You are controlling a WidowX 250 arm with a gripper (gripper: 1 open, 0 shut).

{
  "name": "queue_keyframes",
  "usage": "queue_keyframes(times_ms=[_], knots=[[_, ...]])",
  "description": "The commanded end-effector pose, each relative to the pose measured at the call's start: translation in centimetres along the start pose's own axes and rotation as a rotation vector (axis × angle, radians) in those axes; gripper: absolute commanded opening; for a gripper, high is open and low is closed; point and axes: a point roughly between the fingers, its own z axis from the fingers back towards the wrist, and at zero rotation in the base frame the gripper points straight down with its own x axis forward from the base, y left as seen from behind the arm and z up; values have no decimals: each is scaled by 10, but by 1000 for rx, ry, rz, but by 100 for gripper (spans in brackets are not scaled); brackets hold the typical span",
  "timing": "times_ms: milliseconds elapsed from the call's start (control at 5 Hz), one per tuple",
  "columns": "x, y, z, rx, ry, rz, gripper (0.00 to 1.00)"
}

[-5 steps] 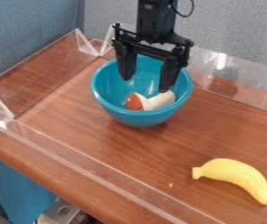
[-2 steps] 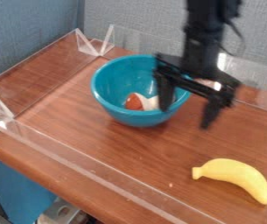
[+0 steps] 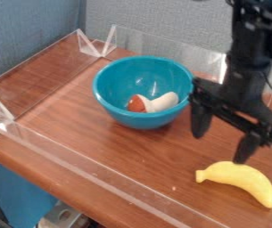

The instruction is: Put the yellow object in the blue bowl

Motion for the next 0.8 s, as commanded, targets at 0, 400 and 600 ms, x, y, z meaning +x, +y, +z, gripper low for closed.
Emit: queue_keyframes(times_ms=[0,400,600], knots=[[0,-6,-6,18,-30,-189,100],[-3,-9,-31,43,13,-617,100],[-4,-5,-34,61,20,-705,100]])
